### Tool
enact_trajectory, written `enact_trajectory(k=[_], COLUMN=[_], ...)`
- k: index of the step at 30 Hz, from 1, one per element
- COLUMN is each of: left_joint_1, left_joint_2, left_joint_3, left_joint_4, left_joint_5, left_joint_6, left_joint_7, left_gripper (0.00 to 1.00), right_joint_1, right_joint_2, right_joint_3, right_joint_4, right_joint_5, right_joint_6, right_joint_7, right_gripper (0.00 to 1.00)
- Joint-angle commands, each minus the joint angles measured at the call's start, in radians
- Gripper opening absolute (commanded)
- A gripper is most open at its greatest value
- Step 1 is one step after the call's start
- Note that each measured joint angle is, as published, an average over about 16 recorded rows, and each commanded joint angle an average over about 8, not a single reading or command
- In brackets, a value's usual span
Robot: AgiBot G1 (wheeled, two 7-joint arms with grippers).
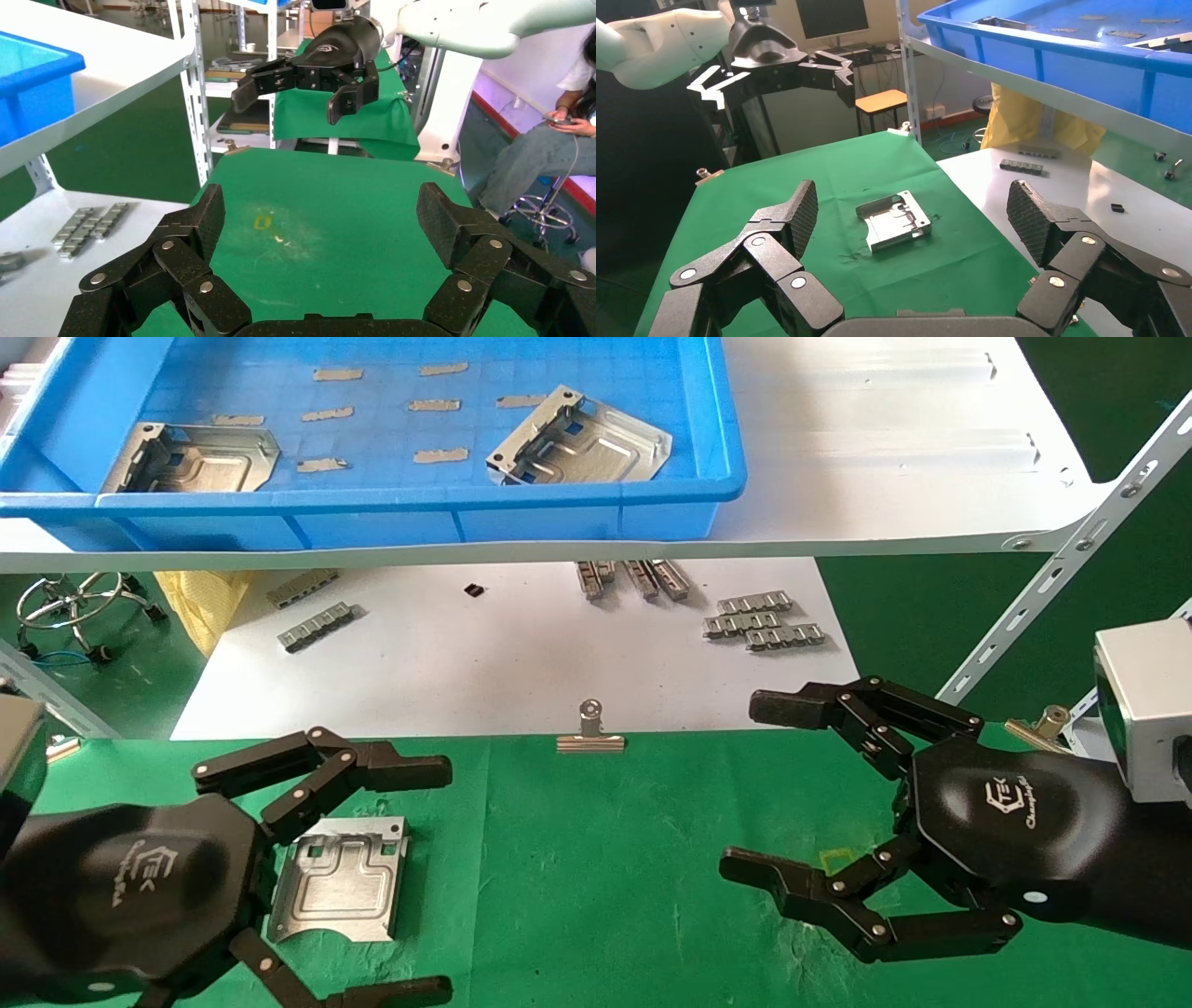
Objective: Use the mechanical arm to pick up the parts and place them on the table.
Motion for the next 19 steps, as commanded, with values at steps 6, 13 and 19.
enact_trajectory(k=[6,13,19], left_joint_1=[0.011,0.005,0.002], left_joint_2=[-0.005,-0.002,-0.001], left_joint_3=[-0.009,-0.004,-0.002], left_joint_4=[-0.025,-0.010,-0.004], left_joint_5=[-0.005,-0.003,-0.002], left_joint_6=[-0.003,-0.002,-0.002], left_joint_7=[-0.013,-0.007,-0.005], left_gripper=[1.00,1.00,1.00], right_joint_1=[0.000,0.000,0.000], right_joint_2=[0.000,0.000,0.000], right_joint_3=[0.000,0.000,0.000], right_joint_4=[0.000,0.000,0.000], right_joint_5=[0.000,0.000,0.000], right_joint_6=[0.000,0.000,0.000], right_joint_7=[0.000,0.000,0.000], right_gripper=[1.00,1.00,1.00])
